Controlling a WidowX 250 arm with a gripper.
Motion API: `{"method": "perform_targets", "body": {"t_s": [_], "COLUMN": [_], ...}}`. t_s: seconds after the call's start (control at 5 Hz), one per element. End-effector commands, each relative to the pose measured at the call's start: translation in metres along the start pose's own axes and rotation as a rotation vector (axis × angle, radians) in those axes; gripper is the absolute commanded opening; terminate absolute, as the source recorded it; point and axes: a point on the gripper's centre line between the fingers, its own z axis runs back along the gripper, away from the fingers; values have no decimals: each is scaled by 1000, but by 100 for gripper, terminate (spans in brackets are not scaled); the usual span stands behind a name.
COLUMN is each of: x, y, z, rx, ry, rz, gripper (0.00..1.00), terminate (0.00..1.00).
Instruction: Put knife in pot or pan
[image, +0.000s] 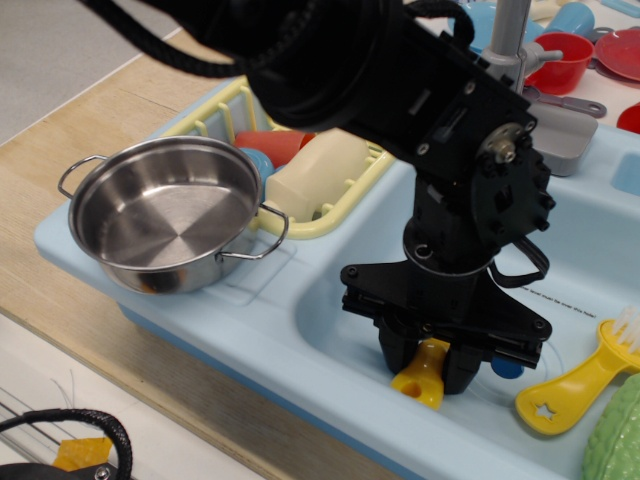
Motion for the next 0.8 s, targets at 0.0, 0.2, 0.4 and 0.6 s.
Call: {"method": "perform_targets", "body": {"t_s": [0.0,0.2,0.4,0.6], "x": [12,20,27,34], "y": [-3,-1,4,15], "z": [33,57,80,105], "rx": [23,53,80,113], "ry": [-45,-84,-133,-196], "rz": [26,48,49,56], "gripper": [0,0,0,0], "terminate": [0,0,0,0]}}
